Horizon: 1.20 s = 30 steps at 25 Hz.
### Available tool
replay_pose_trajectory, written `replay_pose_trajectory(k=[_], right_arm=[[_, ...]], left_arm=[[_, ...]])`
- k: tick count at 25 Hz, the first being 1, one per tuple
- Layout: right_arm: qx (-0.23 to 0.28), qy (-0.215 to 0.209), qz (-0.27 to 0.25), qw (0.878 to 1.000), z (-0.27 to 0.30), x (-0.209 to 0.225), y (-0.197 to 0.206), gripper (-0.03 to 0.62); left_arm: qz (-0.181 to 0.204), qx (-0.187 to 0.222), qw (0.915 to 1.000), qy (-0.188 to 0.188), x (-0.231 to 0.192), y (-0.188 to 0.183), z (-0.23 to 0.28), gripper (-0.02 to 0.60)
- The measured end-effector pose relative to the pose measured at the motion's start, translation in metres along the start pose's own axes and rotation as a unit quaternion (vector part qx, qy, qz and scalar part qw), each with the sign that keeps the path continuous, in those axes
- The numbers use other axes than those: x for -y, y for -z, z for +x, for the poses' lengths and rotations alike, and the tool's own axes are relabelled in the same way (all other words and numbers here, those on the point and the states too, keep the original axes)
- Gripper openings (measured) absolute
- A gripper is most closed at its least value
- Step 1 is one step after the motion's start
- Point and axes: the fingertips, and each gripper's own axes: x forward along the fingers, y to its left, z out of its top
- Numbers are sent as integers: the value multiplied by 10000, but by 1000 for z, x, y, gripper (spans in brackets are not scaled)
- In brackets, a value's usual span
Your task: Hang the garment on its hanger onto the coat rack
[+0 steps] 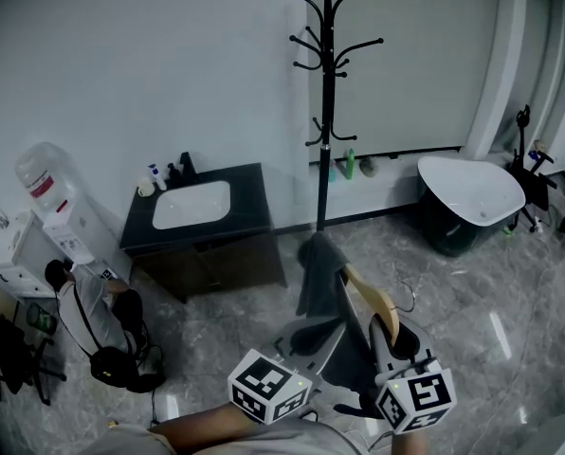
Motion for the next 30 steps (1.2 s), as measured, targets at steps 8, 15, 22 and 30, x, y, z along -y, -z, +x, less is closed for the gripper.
replay_pose_trajectory(k=[8, 15, 22, 30], right_arm=[[-7, -2, 67, 10000, 16, 36, 3, 63], [-51, 136, 70, 9999, 65, 71, 0, 63], [-148, 349, 35, 9993, 153, 114, -19, 63], [71, 308, 62, 9995, 249, 159, -60, 63]], left_arm=[[82, -17, 9999, -73, -6, -5, 36, 5], [29, -5, 10000, 3, -50, -9, 78, 5], [-66, 66, 9997, 220, -137, -34, 141, 5], [47, 208, 9986, 480, -227, -76, 202, 5]])
